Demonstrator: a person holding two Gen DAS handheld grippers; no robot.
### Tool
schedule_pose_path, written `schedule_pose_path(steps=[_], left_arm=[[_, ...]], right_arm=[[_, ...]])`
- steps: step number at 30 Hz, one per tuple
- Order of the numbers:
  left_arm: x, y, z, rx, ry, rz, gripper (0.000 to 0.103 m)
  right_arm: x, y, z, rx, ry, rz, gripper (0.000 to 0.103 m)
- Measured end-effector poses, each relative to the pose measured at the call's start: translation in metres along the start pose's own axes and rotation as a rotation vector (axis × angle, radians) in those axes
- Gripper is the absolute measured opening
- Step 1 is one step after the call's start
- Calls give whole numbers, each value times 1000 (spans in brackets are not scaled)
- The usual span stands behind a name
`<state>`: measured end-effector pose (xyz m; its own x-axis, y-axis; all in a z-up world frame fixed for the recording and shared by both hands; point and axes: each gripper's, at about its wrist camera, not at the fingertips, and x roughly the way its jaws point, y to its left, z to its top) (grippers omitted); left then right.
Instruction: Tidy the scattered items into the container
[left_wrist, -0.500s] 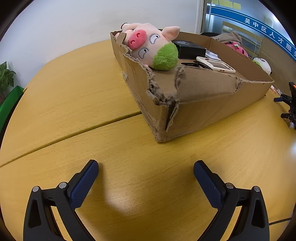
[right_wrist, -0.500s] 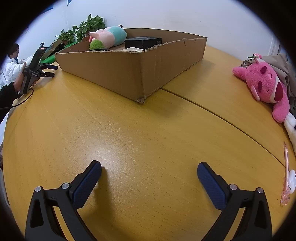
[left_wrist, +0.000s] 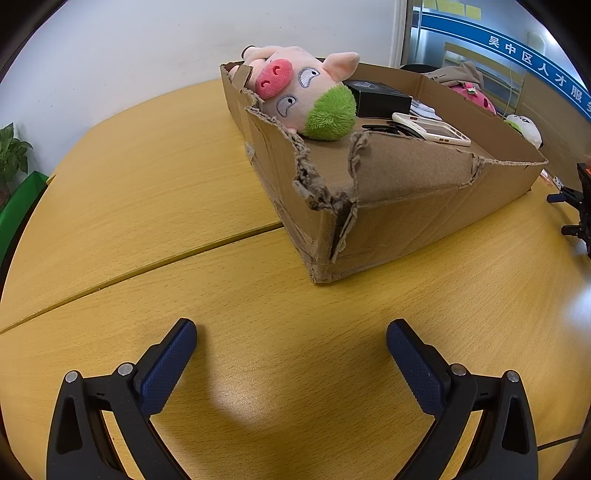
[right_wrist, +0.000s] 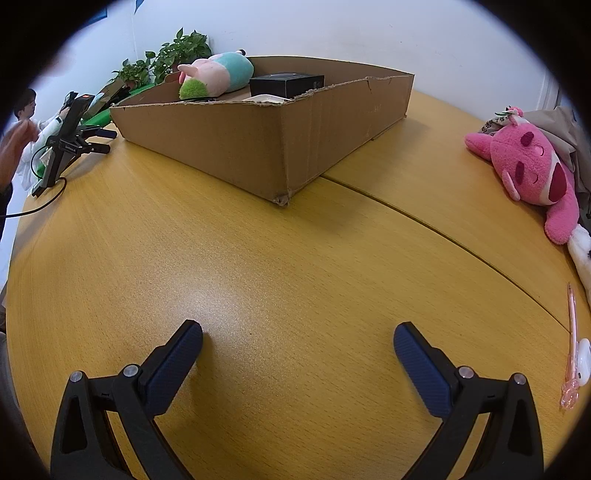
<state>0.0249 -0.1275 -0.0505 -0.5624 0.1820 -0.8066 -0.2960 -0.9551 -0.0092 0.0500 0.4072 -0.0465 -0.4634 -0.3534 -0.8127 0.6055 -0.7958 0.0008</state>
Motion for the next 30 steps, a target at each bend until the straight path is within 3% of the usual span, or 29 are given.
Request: schedule_pose_path(steps=[30], left_arm=[[-2,7,-2,-18,-1,15,103]], right_arm=[[0,0,4,-3,-2,-4,103]])
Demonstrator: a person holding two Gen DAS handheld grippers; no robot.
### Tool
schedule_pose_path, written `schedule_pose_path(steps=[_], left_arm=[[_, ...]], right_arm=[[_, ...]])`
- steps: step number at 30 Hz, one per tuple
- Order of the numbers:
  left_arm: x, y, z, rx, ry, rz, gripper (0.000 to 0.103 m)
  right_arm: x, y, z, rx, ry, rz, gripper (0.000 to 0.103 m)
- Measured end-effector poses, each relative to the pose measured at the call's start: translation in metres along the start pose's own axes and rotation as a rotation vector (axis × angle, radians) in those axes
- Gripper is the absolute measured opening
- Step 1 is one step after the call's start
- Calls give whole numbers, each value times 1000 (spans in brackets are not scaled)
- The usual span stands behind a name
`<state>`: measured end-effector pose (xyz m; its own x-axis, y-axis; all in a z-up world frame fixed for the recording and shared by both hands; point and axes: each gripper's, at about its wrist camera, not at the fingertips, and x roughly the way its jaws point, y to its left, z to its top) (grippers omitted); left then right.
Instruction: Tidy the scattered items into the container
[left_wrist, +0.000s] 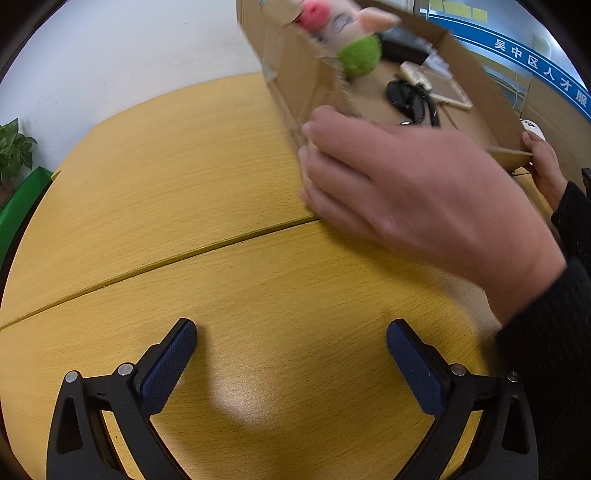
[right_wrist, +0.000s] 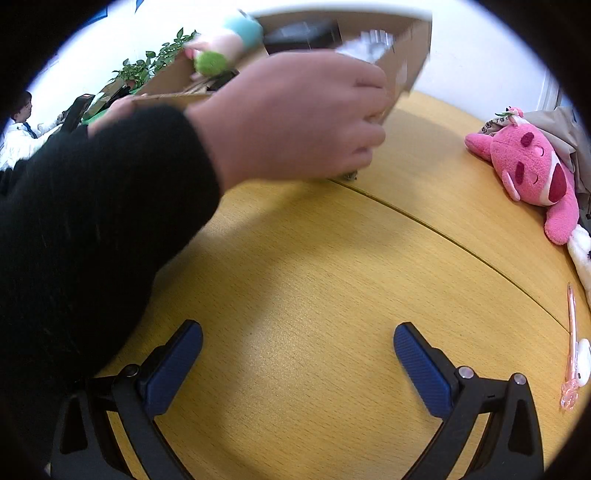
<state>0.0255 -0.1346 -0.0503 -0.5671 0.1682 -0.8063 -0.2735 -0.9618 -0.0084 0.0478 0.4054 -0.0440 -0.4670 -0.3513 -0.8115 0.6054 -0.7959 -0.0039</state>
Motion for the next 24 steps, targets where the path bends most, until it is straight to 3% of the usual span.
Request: schedule_pose_path(steps=[24], left_arm=[[0,1,-1,1,-1,0,103]], right_arm=[[3,4,0,-1,-2,-2,103]])
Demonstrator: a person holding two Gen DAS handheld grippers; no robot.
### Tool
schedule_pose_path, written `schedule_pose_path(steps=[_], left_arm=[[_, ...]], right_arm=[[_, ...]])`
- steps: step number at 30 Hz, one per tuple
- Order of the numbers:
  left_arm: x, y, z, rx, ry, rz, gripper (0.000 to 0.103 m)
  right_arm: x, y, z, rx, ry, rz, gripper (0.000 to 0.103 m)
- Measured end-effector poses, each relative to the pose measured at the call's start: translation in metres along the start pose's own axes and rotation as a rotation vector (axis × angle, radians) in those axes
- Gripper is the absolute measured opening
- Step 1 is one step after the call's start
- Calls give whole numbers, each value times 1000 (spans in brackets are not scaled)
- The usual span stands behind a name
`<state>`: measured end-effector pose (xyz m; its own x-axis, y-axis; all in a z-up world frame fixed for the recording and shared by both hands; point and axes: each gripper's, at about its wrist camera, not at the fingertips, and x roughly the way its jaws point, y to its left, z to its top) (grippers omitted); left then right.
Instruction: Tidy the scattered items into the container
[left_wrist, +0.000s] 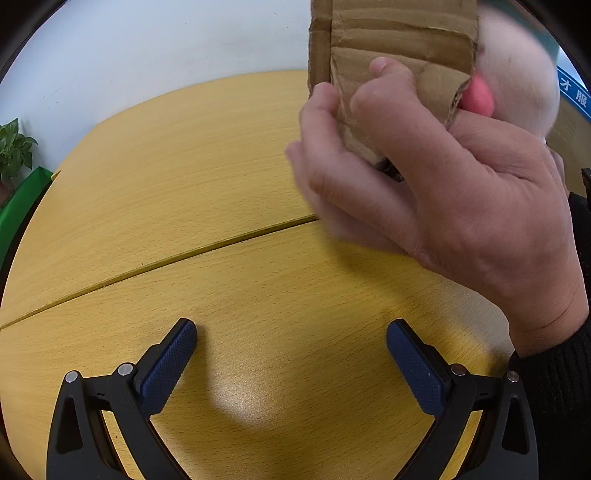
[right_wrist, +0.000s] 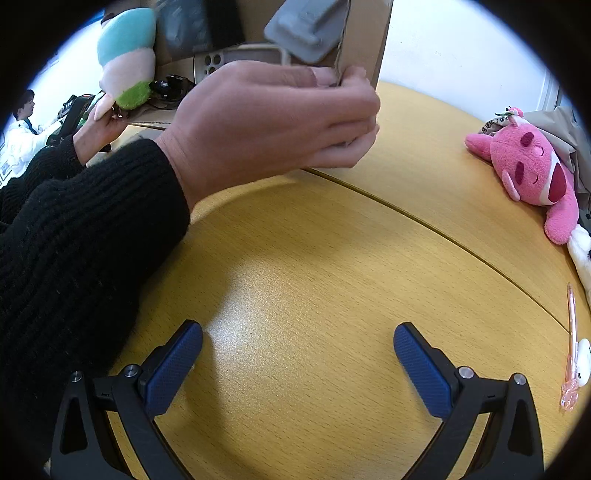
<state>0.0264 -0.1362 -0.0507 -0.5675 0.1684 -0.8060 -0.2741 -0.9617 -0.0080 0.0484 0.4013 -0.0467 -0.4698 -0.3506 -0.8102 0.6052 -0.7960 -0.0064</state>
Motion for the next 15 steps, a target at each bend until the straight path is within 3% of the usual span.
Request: schedule_pose_path(steps=[15], left_arm=[[0,7,-1,0,-1,0,103]], right_arm=[[5,-4,5,0,2,0,103]])
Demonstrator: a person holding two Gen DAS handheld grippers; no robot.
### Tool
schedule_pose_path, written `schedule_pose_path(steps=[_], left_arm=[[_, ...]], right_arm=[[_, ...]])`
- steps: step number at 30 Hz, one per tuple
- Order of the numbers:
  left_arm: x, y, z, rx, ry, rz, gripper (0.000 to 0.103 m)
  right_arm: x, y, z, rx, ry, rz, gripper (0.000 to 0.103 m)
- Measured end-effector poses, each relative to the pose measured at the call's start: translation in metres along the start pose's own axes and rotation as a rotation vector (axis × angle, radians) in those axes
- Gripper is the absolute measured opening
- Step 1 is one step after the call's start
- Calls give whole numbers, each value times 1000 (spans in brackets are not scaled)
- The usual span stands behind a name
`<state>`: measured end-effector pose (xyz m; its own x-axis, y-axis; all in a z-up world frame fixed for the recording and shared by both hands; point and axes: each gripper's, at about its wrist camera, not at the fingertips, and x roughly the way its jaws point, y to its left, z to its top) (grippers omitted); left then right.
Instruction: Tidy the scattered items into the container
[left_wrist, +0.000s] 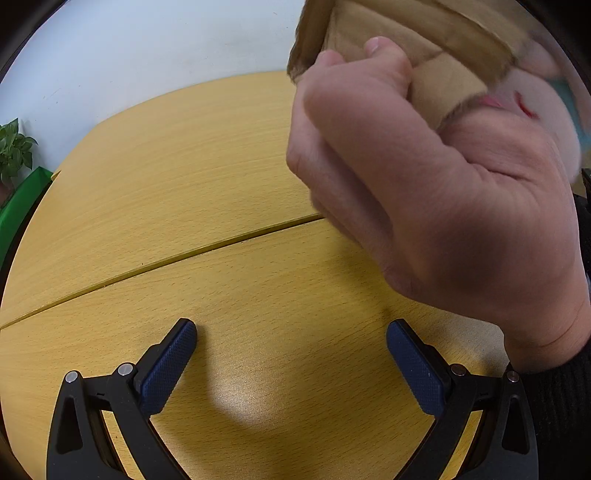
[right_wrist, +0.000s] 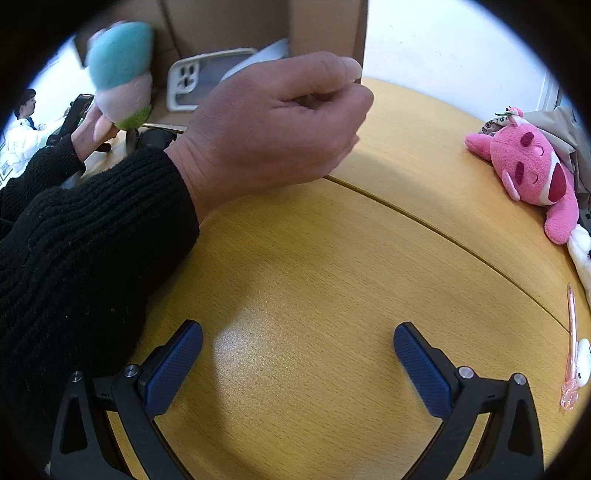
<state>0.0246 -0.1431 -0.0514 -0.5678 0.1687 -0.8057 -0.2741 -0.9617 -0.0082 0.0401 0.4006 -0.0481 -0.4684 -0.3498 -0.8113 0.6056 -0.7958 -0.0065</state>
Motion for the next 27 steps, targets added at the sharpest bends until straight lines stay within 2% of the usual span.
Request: schedule_pose_path(steps=[27], left_arm=[[-1,12,-2,0,-1,0,103]], right_arm=[[-3,5,-4,-1,-3,-1,103]])
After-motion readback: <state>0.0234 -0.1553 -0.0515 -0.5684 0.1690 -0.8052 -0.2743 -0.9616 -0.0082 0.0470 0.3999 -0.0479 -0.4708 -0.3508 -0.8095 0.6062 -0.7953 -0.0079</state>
